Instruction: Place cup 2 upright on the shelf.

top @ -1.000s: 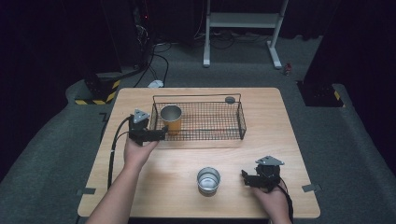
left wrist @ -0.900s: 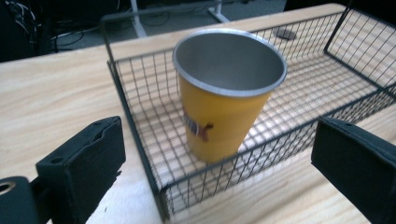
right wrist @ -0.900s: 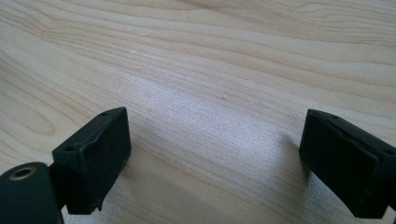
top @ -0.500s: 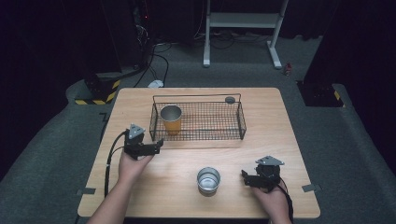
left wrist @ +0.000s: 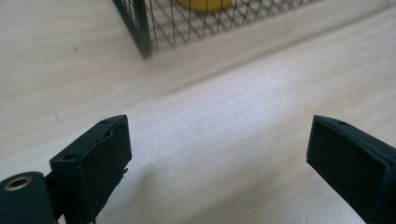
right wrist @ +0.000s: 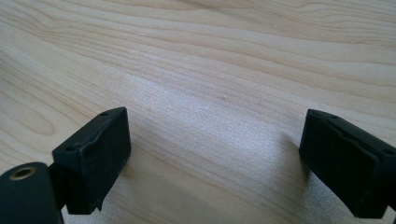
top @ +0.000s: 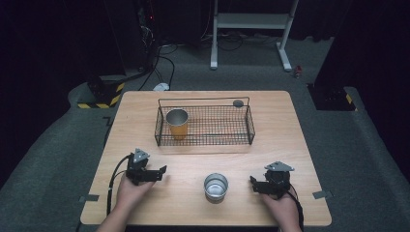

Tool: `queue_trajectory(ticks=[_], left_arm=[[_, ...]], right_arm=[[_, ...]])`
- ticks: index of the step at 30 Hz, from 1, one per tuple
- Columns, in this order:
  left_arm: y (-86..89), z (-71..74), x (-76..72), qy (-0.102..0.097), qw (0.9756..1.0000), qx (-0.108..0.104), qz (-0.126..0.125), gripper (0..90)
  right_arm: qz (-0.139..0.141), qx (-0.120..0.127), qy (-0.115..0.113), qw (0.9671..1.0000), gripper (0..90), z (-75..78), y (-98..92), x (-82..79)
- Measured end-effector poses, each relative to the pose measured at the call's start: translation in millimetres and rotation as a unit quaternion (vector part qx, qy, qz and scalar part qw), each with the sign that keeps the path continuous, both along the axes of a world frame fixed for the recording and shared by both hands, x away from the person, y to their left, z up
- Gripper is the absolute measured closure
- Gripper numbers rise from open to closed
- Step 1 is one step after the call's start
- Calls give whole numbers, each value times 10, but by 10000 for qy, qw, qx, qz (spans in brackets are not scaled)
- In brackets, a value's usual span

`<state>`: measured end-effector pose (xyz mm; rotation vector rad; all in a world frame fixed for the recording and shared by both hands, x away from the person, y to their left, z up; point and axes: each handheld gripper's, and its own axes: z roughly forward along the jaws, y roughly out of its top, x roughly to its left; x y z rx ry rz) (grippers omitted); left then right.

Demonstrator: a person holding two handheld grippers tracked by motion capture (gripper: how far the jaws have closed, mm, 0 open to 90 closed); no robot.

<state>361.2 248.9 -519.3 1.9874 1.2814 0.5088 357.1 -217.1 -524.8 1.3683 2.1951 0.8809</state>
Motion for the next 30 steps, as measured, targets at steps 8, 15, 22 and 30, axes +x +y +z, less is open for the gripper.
queue_trajectory(ticks=[8, 15, 22, 30], left_arm=[[-28, -102, -184, 2, 9995, 320, 67, 66], [-49, -109, -189, 36, 9994, 293, 176, 41], [-63, -113, -145, 80, 9992, 327, 208, 1], [-62, -114, -120, 91, 9990, 322, 294, 0]], right_arm=[[0, -6, -5, 10000, 91, 1, 1, -2], [139, 21, -35, 9999, 123, 13, -3, -35], [322, 276, -305, 9986, 126, 133, 20, -152], [663, 413, -491, 9957, 125, 209, 150, -323]])
